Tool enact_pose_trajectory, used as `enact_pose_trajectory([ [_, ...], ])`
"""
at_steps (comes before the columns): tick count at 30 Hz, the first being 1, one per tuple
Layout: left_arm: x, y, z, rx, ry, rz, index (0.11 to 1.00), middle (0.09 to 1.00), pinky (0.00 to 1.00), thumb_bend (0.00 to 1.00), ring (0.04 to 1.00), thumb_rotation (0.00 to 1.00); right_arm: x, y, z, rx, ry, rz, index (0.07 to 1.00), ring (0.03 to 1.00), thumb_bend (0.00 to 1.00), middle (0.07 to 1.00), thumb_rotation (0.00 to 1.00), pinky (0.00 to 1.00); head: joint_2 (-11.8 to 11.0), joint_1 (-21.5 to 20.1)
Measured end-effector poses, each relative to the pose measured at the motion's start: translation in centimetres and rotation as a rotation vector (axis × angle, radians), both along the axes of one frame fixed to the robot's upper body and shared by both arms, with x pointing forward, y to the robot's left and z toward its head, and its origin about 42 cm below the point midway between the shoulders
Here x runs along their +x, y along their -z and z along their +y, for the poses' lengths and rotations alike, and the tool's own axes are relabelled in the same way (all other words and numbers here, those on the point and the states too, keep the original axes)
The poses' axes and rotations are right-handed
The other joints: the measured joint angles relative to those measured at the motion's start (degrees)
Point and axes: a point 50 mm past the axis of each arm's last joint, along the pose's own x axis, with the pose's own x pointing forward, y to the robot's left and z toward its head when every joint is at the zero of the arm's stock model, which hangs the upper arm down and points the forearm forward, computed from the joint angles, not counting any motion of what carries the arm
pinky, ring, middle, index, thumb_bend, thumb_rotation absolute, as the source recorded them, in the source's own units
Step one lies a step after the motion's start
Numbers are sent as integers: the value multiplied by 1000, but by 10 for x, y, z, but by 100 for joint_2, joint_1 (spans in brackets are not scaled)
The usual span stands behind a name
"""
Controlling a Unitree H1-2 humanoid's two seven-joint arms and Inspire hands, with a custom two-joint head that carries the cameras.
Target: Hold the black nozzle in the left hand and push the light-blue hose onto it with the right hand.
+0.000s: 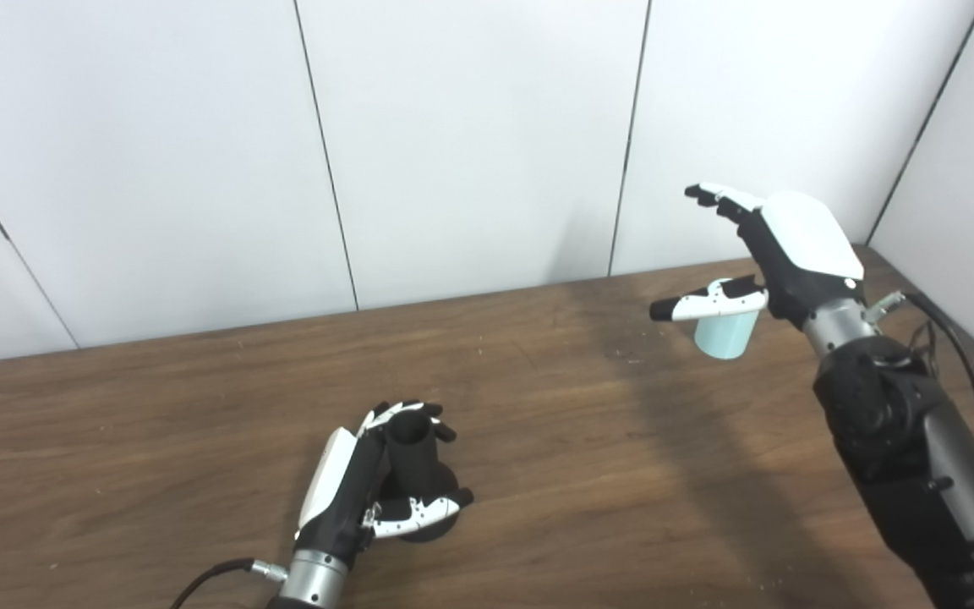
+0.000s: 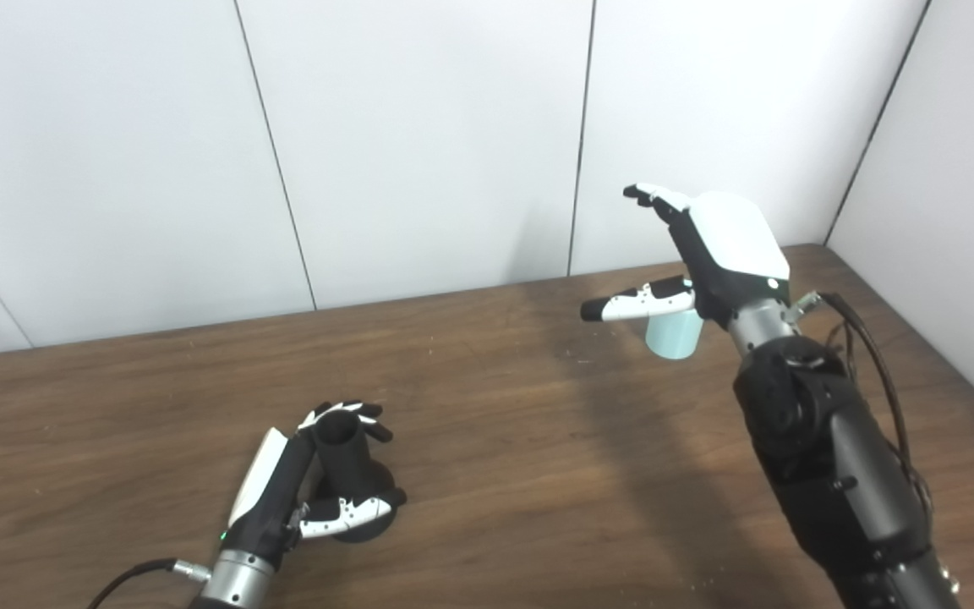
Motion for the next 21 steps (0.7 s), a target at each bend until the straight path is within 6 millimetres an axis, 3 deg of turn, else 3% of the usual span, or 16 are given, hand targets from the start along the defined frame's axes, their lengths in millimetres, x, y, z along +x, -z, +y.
enact_pose_trajectory([
  [11, 1, 0, 0, 0, -1, 2, 489, 783, 1000, 510, 888, 71, 21, -11, -9, -121, 37, 123, 833, 840, 1000, 861, 517, 806, -18, 9],
  [21, 1, 0, 0, 1, -1, 2, 489, 783, 1000, 509, 888, 71, 38, -8, -25, -128, 96, 209, 831, 852, 1000, 878, 467, 798, -18, 9],
])
